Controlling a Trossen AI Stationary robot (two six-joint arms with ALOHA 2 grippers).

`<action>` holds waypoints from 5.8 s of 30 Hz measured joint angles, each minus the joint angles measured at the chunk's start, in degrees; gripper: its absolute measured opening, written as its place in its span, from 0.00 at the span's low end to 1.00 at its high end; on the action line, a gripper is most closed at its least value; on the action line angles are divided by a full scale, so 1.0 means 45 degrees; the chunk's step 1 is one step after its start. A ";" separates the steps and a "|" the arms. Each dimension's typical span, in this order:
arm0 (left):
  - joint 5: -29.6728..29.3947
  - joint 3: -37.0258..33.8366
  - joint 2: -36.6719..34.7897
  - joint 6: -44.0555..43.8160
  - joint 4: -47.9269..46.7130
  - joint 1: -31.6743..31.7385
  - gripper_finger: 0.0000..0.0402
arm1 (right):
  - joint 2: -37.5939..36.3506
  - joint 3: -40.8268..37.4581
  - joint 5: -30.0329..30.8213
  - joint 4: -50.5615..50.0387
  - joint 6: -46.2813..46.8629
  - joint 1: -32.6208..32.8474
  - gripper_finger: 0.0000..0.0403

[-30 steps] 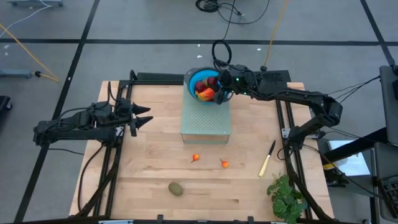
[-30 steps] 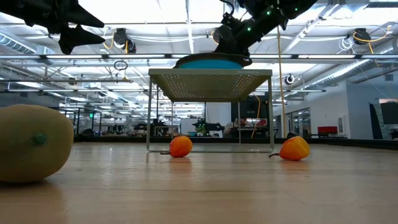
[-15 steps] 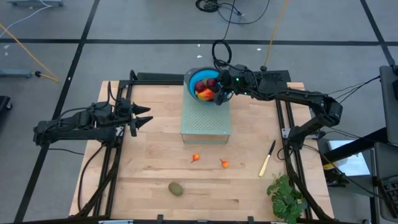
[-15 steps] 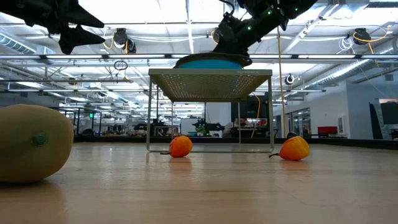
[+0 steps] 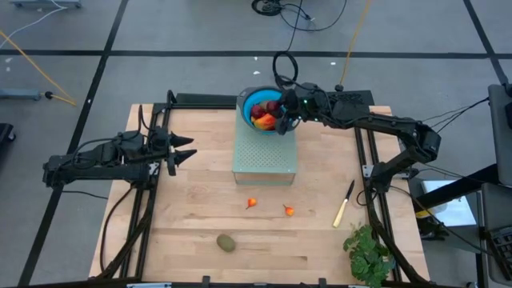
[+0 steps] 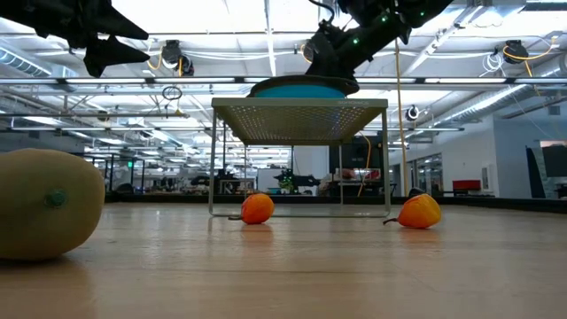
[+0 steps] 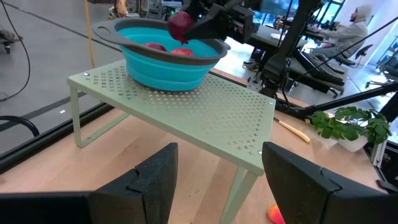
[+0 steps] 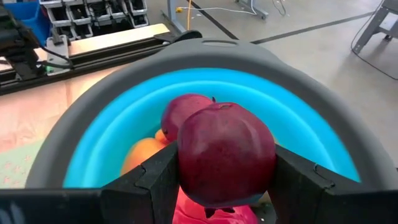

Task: Pick & Place Fruit
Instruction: Put the pomegranate into the blue strainer bowl on the shelf, then put the pear into the blue strainer bowl on the shelf

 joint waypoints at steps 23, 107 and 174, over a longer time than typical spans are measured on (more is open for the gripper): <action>0.0000 0.0001 0.0000 -0.0005 -0.0005 0.0004 0.58 | 0.0000 -0.0005 -0.0005 -0.0141 0.1038 0.0000 0.57; 0.0008 -0.0003 -0.0004 -0.1491 -0.0087 -0.0001 0.58 | -0.9089 -0.6356 0.0000 -0.2366 0.1829 0.8276 0.00; 0.0010 -0.0004 -0.0002 -0.0566 -0.0097 -0.0001 0.58 | 0.0022 -0.2060 0.0821 -0.4929 0.7944 1.1607 0.00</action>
